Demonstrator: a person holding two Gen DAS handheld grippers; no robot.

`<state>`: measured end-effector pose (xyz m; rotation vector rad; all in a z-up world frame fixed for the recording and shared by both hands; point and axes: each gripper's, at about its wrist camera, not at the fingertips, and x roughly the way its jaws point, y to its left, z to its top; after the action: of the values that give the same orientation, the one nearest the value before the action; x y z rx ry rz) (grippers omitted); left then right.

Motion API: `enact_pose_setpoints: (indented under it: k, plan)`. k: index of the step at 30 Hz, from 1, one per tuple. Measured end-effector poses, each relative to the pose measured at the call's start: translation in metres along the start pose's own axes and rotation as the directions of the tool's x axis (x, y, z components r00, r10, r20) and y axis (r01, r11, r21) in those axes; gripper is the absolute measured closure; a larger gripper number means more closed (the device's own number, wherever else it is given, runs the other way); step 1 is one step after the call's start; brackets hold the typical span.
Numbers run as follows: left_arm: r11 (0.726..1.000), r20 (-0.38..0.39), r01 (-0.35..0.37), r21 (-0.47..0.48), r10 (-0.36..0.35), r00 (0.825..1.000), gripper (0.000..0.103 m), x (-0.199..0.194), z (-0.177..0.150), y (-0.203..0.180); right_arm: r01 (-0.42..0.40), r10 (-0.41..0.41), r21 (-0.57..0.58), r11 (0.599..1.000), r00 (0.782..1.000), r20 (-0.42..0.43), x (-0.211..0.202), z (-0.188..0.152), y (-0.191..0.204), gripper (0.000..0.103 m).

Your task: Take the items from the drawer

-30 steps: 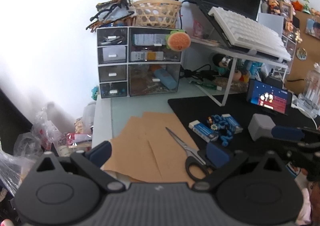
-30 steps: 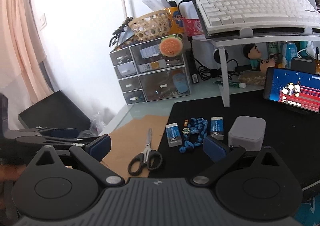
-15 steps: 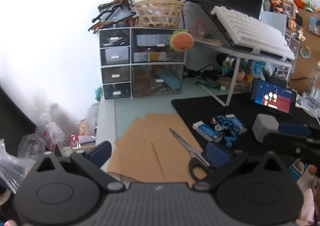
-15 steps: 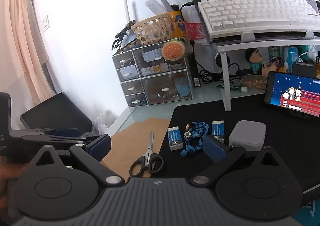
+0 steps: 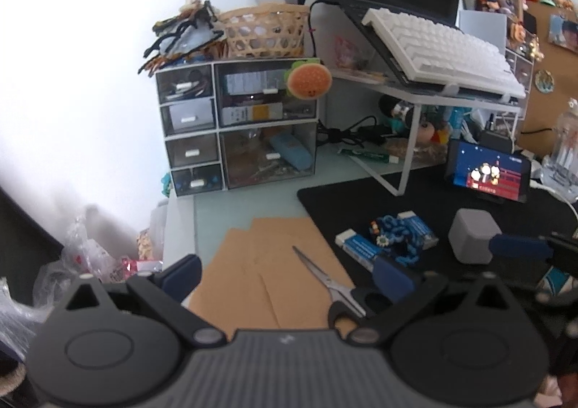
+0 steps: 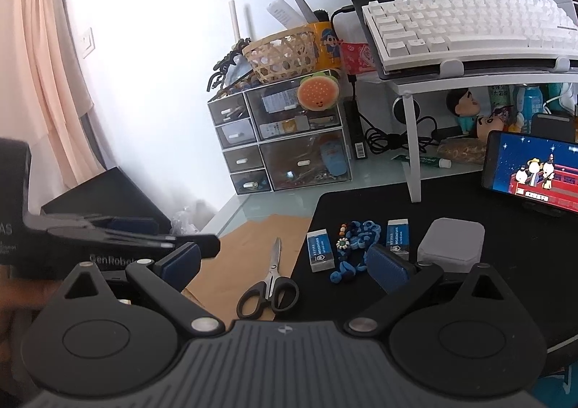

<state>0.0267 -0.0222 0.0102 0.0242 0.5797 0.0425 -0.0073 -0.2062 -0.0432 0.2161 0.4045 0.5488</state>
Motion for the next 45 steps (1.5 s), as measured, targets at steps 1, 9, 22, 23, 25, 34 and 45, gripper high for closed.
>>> enact_pose_setpoints:
  k: [1, 9, 22, 23, 25, 34, 45]
  plan:
    - [1.000, 0.002, 0.004, 0.001, -0.004, 1.000, 0.000, 0.001, 0.001, -0.001, 0.000, 0.000, -0.002, 1.000, 1.000, -0.001, 0.001, -0.001, 0.000, 0.002]
    - [1.000, 0.018, 0.025, -0.002, -0.025, 1.000, 0.001, 0.007, 0.003, -0.004, 0.051, -0.051, -0.029, 0.998, 0.999, 0.014, 0.003, -0.003, -0.002, 0.002]
    - [1.000, 0.049, 0.007, -0.005, -0.007, 0.999, 0.003, 0.015, 0.020, 0.002, 0.070, -0.067, -0.032, 0.997, 0.995, 0.077, 0.001, -0.004, -0.004, 0.002]
    - [1.000, 0.056, 0.002, -0.008, -0.001, 0.998, 0.003, 0.015, 0.022, 0.003, 0.068, -0.065, -0.030, 0.997, 0.995, 0.079, 0.001, -0.005, -0.005, 0.002]
    - [1.000, 0.055, 0.001, -0.014, 0.000, 0.998, 0.004, 0.018, 0.024, 0.005, 0.065, -0.063, -0.028, 0.997, 0.995, 0.083, 0.001, -0.005, -0.006, 0.002]
    - [0.998, 0.034, 0.033, -0.048, -0.032, 0.999, 0.006, 0.028, 0.038, 0.007, 0.075, -0.072, -0.029, 0.997, 0.994, 0.087, 0.000, -0.007, -0.010, 0.002]
    - [0.999, 0.015, 0.030, -0.041, -0.029, 0.999, 0.008, 0.038, 0.052, 0.001, 0.099, -0.094, -0.058, 0.993, 0.992, 0.087, 0.000, -0.011, -0.010, 0.002]
